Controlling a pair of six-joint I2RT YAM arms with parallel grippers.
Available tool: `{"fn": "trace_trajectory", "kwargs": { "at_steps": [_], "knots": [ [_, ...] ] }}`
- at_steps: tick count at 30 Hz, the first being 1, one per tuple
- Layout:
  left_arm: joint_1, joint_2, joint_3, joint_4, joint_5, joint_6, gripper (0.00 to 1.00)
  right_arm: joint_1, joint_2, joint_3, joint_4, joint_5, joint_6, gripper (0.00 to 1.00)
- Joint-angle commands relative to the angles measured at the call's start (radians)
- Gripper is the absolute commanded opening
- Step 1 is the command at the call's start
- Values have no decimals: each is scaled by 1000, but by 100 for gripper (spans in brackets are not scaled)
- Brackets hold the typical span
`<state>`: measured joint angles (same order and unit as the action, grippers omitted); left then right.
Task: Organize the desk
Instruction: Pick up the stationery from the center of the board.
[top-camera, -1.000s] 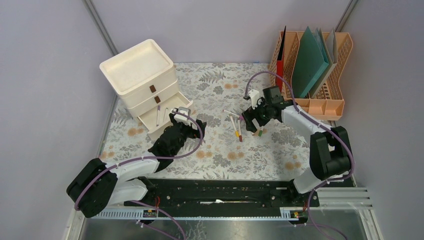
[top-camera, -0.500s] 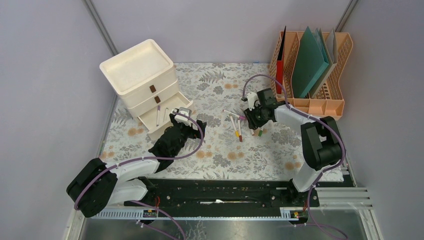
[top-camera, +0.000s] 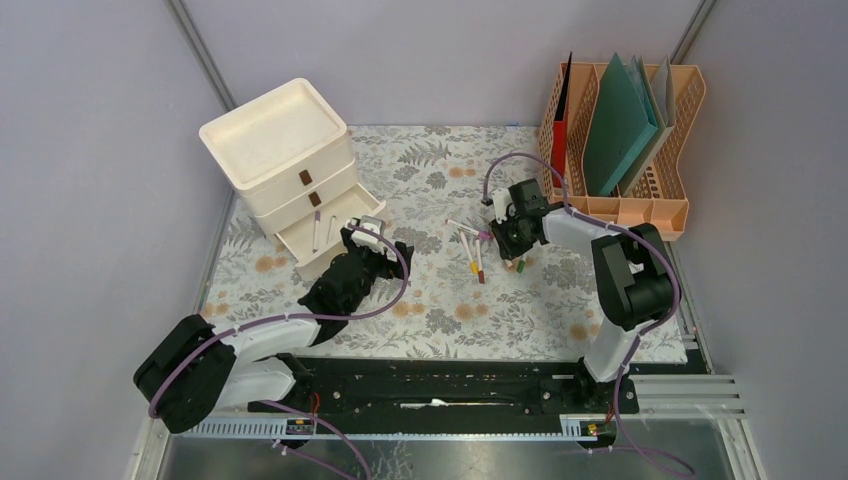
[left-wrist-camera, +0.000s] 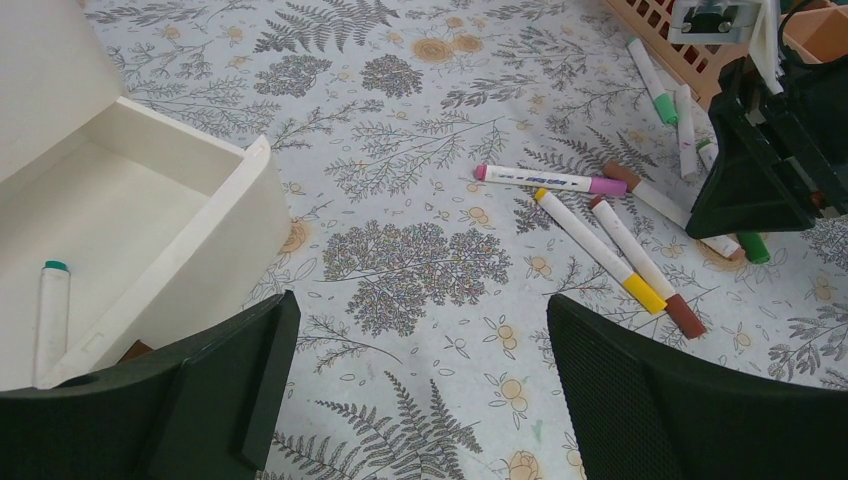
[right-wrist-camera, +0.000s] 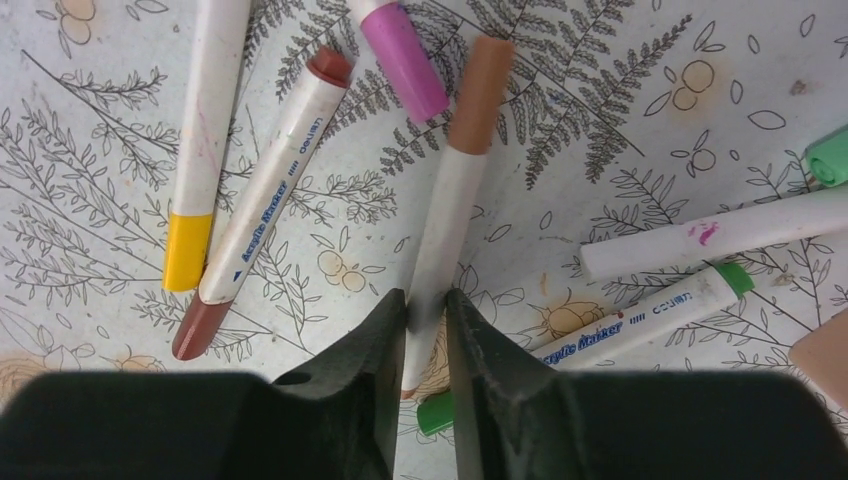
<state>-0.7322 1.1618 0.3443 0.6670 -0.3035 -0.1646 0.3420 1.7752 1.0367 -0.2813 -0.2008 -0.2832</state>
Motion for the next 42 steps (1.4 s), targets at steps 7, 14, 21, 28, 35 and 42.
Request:
{"fn": "trace_trajectory", "kwargs": {
  "at_steps": [7,14,21,28,35,42],
  "knots": [
    [-14,4,13,52,-24,20,99,14,37,33,-38,73,-8,8],
    [-26,31,39,27,-28,33,99,11,-78,44,-86,-95,-8,0],
    [-31,-10,76,-47,-57,-25,99,-15,-206,30,-137,-354,-48,0],
    [-32,-104,43,-6,157,-240,99,-18,-242,46,-192,-597,-78,0],
    [-32,-88,-26,182,293,-484,99,-18,-252,39,-218,-792,-100,0],
    [-32,44,-67,477,417,-715,99,-19,-235,45,-240,-896,-112,0]
  ]
}}
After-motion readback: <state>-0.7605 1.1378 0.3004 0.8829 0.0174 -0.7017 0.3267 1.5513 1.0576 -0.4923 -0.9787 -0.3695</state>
